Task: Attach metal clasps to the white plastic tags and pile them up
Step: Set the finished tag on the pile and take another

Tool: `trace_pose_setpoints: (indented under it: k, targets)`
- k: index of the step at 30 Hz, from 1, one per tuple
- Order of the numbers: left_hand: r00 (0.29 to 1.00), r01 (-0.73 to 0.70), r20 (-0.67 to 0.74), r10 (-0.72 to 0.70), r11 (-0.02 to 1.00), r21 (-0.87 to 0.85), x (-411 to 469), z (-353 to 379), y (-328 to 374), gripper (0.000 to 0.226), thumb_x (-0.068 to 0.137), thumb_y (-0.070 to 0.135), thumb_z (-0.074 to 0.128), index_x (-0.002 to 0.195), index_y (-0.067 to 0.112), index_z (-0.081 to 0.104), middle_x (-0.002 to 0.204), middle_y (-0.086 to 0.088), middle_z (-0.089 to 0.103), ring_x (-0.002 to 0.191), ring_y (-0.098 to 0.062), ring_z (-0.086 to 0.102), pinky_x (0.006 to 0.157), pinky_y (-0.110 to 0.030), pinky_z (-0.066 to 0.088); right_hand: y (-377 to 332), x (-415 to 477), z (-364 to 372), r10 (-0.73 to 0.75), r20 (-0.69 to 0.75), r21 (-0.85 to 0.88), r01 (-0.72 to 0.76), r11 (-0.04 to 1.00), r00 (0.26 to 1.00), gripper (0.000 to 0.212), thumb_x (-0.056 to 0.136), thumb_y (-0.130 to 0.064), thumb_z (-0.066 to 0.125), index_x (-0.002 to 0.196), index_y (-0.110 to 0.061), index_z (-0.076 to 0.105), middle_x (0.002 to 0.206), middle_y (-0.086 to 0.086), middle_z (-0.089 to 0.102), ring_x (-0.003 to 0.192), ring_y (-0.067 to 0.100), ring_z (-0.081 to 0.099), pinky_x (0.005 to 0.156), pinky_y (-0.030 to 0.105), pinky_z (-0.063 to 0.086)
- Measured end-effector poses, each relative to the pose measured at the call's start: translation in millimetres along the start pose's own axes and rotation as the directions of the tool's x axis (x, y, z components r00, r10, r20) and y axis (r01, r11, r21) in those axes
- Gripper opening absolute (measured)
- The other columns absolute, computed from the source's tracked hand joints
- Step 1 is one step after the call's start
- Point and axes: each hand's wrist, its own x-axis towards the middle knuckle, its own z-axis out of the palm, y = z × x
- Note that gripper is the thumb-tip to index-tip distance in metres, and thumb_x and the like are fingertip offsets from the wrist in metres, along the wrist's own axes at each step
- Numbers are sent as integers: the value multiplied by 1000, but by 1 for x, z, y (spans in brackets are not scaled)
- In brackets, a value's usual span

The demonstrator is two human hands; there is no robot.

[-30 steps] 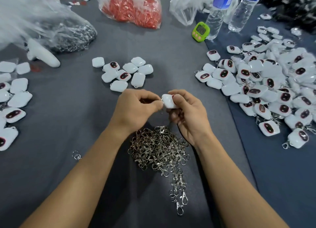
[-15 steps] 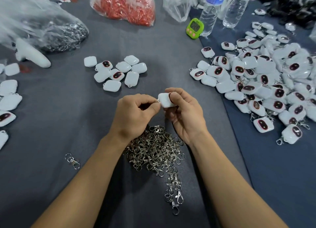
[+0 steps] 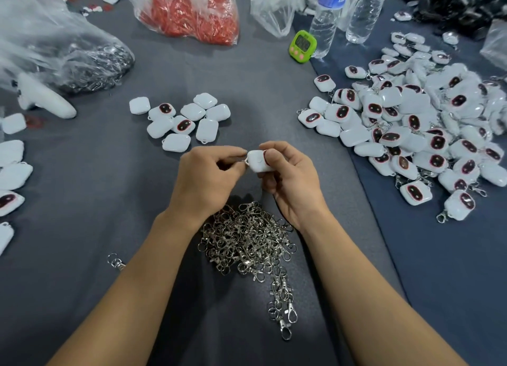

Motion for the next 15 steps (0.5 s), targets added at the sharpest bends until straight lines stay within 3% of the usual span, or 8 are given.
trace_pose_setpoints:
  k: [2, 5, 7, 10, 13, 15]
  targets:
    - [996, 92, 32, -89, 987, -131, 0, 0, -7, 19, 81, 18, 82, 86, 36, 80, 77, 25, 74, 72, 6, 69, 65, -7, 49, -1, 0, -1, 7, 24, -23, -7, 1000, 1000, 13, 101, -1, 56, 100, -9, 67, 81, 7, 69, 56, 11, 54, 42, 18, 37]
    - [988, 156, 43, -150, 959, -237, 0, -1, -15, 21, 80, 18, 81, 80, 38, 78, 75, 16, 76, 68, 0, 69, 65, -16, 52, -3, -1, -3, 43, 101, -4, -43, 999, 994, 17, 97, 4, 60, 104, -8, 69, 87, 9, 71, 64, 13, 59, 49, 17, 44]
    - [991, 113, -46, -123, 977, -181, -2, -1, -18, 16, 79, 20, 80, 81, 36, 80, 74, 21, 74, 69, 1, 69, 64, -13, 51, -5, -1, -4, 50, 159, -52, -42, 998, 986, 24, 91, 9, 63, 106, -8, 70, 91, 16, 71, 67, 19, 57, 52, 18, 46]
    - [989, -30, -140, 43, 995, 94, -4, 0, -23, 12, 78, 19, 80, 85, 28, 81, 75, 26, 67, 74, -3, 66, 70, -15, 50, -4, 0, -1, 63, 176, -247, -18, 969, 982, 28, 83, 6, 70, 108, -8, 72, 86, 15, 70, 59, 16, 56, 52, 21, 45]
    - [989, 96, -122, -86, 992, 79, 3, 3, -33, 23, 76, 15, 82, 95, 28, 81, 83, 20, 70, 76, 10, 63, 78, -5, 46, -1, -1, 8, 111, 133, -420, -45, 906, 985, 23, 90, 3, 69, 108, -10, 71, 73, 6, 69, 55, 14, 57, 51, 24, 47]
    - [974, 181, -147, -175, 983, 26, 10, 4, -37, 29, 77, 15, 79, 103, 28, 80, 86, 18, 73, 78, 16, 62, 80, 1, 42, -2, -1, 11, 159, 78, -370, -120, 921, 984, 21, 94, 5, 63, 108, -10, 71, 71, 4, 68, 54, 13, 58, 51, 23, 48]
